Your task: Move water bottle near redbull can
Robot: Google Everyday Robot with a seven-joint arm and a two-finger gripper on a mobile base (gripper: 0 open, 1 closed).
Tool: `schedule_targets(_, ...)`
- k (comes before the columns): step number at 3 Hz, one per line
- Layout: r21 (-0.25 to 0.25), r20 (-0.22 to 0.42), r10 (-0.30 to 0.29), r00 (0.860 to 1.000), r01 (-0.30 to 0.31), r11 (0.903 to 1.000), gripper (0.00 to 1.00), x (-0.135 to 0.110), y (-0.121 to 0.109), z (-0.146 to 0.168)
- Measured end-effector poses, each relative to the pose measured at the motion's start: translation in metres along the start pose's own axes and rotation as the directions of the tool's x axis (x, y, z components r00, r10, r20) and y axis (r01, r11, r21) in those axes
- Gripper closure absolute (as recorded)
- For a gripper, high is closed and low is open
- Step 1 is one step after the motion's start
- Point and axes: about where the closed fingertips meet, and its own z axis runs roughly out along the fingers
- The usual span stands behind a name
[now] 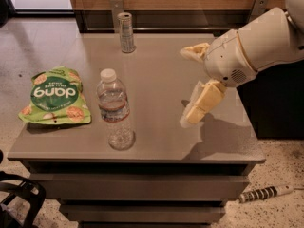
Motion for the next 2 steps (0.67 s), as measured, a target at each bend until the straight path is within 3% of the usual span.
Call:
schedule_targets(1,-0.054,0.079,0.006,0.997,-0.002,0.9986,0.00,-0.003,-0.005,0.009)
schedule_targets(2,-0.134,0.210,0.010,0.978,0.019,0.9909,0.00,-0.014,0.001,0.028)
